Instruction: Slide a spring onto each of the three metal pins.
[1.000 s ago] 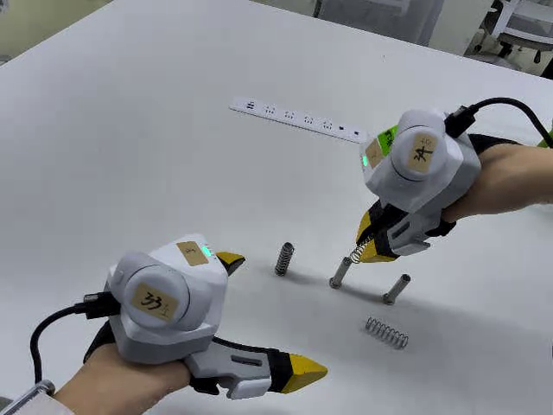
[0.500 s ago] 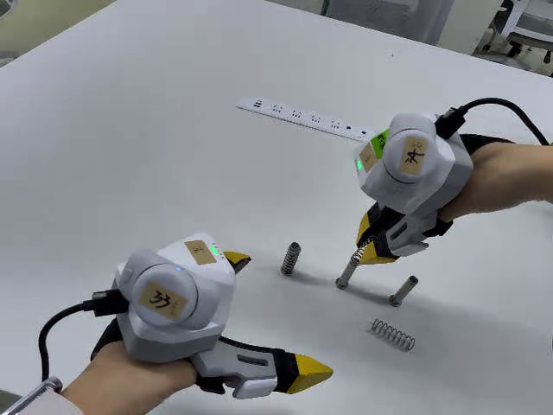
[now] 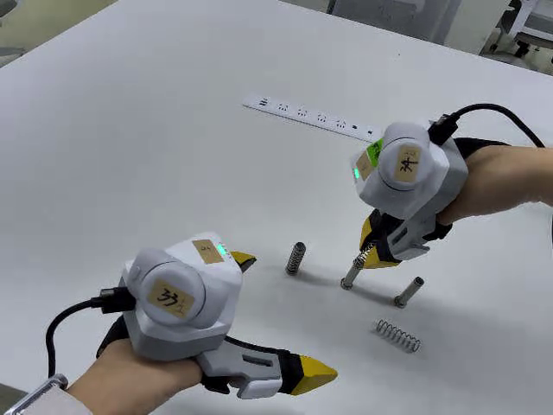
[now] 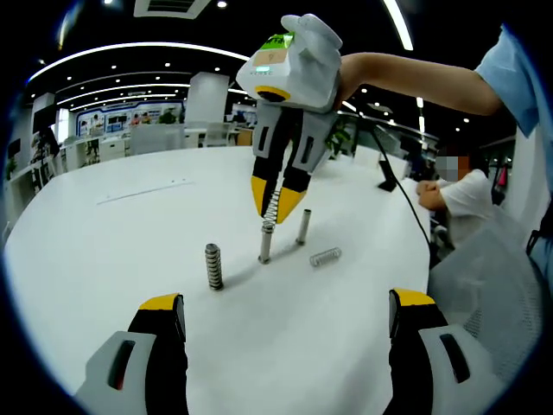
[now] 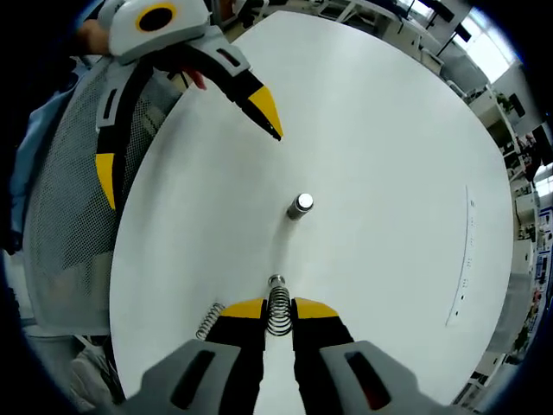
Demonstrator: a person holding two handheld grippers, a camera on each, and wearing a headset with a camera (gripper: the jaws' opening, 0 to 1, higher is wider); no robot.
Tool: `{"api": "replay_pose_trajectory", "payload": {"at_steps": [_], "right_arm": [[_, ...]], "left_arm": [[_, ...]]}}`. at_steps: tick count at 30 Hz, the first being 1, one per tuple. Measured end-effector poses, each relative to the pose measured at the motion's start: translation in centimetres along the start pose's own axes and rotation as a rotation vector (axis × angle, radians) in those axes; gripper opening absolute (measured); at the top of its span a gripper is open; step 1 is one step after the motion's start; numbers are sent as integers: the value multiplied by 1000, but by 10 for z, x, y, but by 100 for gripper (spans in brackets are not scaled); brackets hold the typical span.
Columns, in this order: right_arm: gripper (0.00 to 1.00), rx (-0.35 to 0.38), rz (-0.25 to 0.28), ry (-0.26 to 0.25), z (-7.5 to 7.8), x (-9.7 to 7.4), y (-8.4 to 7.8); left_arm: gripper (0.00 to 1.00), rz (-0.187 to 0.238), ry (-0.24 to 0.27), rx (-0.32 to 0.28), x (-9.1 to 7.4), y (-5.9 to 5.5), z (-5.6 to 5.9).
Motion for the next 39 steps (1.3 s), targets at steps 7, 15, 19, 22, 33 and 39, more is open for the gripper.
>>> {"api": "replay_pose_trajectory", "payload": {"at_steps": [7, 15, 19, 22, 33, 39], "right_arm": [[13, 2, -10, 11, 2, 9, 3], [13, -1, -25, 31, 3, 16, 2], [13, 0, -29, 32, 3, 25, 1], [13, 7, -25, 41, 3, 31, 0], [13, 19, -20, 40, 0, 42, -5], [25, 28, 16, 15, 2, 40, -5]], "left_arm": [[100, 0, -1, -2, 1, 0, 0], [100, 3, -3, -7, 1, 0, 0], [100, 4, -4, -11, 2, -1, 0], [100, 6, -5, -15, 2, -1, 0], [100, 1, -9, -20, 3, -1, 0], [100, 0, -7, -20, 3, 0, 0]]}}
Point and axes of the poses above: the centre of the closed fingertips' face, and the gripper's own axes: x roughly forward along the fingers, z roughly to its right, y roughly out of its top, the point moved 9 cm from there along -x, roughly backward along the fingers, and after that the axes turned 4 degrees about z, right-handed, at the moved point
